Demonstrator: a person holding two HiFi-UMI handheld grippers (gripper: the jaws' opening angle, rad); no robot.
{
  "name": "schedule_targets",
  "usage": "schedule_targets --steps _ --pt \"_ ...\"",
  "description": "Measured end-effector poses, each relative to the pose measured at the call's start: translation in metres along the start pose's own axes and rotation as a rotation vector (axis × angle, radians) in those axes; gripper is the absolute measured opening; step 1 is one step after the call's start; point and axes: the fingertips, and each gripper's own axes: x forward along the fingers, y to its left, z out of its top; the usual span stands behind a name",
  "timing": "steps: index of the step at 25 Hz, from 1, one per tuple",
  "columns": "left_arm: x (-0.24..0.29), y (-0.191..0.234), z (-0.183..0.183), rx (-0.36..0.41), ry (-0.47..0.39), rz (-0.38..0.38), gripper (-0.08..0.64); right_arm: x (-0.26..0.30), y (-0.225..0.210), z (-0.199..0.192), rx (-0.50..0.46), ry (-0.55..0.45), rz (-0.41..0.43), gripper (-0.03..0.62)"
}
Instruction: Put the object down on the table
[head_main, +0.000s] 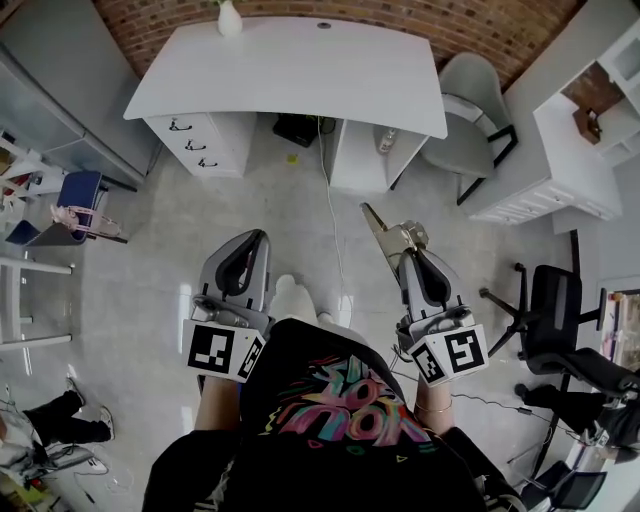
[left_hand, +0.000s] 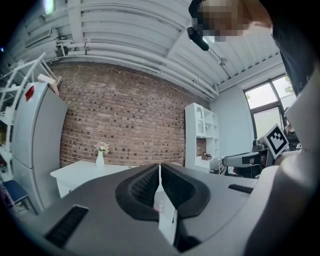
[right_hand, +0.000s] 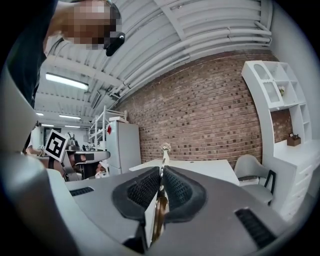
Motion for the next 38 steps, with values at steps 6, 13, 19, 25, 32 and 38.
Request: schedule_targets --steps 6,13,19,25,32,38 --pt "0.031 0.022 -0.022 -0.018 0.024 0.001 0.032 0.040 -0.013 -0.017 0.010 0.026 0.001 0.044" --pt "0.126 0.088 -0.014 -0.018 0.014 -0.007 0.032 0.145 -0.057 -0.004 0.015 0.032 -0.012 0.044" --pt "0.216 0.160 0.008 -0.009 0.005 -0.017 0.032 0.252 -0.091 0.025 0.009 0.024 -0.025 0.044" --pt "0.278 0.215 0.015 -0.014 0.019 -0.043 0.032 0.327 -0.116 0.038 0.017 0.034 -0.061 0.044" --pt "0.309 0.249 0.006 -0.026 0.047 -0.083 0.032 0.374 -0.122 0.038 0.035 0.042 -0.095 0.044" --pt "0.322 0.258 -0.008 -0.048 0.076 -0.103 0.032 0.385 -0.129 0.028 0.057 0.061 -0.130 0.044"
